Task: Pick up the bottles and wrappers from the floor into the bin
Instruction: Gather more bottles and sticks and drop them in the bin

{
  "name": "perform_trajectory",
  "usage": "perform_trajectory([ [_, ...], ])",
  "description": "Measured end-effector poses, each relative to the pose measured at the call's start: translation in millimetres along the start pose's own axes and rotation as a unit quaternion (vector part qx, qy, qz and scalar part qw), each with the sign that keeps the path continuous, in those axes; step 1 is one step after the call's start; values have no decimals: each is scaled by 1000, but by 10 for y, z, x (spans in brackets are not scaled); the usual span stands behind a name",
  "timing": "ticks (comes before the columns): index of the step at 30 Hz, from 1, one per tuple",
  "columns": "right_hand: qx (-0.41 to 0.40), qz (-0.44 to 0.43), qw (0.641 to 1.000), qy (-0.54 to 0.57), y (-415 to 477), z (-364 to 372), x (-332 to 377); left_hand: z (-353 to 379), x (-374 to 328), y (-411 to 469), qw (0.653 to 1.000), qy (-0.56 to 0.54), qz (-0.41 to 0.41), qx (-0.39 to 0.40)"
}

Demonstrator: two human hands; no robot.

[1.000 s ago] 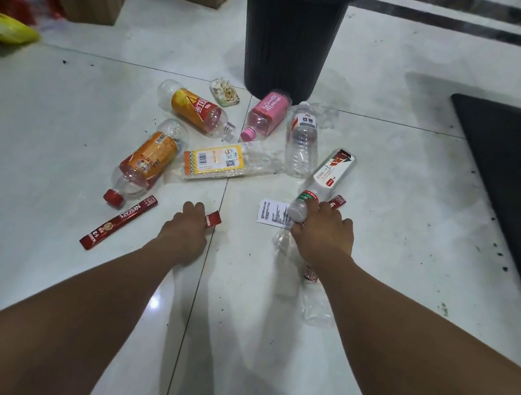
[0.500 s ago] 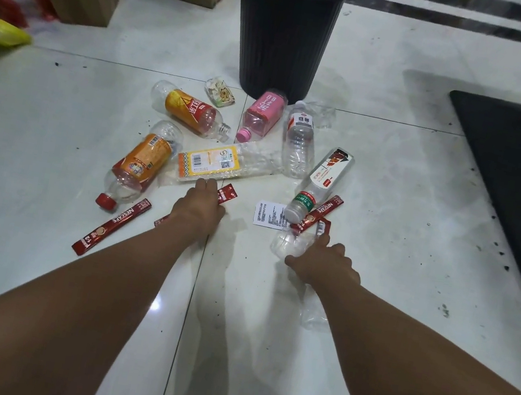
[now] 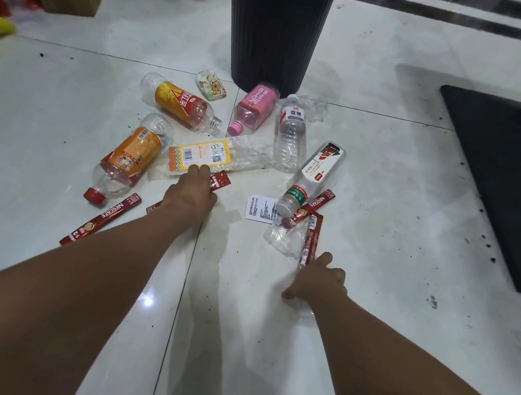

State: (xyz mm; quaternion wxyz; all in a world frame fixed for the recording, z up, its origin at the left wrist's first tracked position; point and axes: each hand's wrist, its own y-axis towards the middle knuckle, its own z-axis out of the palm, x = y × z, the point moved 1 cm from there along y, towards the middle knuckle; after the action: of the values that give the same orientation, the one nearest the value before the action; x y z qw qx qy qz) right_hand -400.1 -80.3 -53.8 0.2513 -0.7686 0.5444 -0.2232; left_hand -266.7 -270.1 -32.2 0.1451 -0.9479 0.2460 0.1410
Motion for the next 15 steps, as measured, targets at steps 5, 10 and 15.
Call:
perform_trajectory([
  [5,-71,-38,996,-48,13,-4,104,-29,-31,-18,1000,-1,0,-9],
  [10,-82,-30,994,-72,8,-181,171,-99,13,-27,1000,4,4,-18],
  [15,-88,-28,992,-89,-25,-439,197,-167,43,-50,1000,6,3,-24],
])
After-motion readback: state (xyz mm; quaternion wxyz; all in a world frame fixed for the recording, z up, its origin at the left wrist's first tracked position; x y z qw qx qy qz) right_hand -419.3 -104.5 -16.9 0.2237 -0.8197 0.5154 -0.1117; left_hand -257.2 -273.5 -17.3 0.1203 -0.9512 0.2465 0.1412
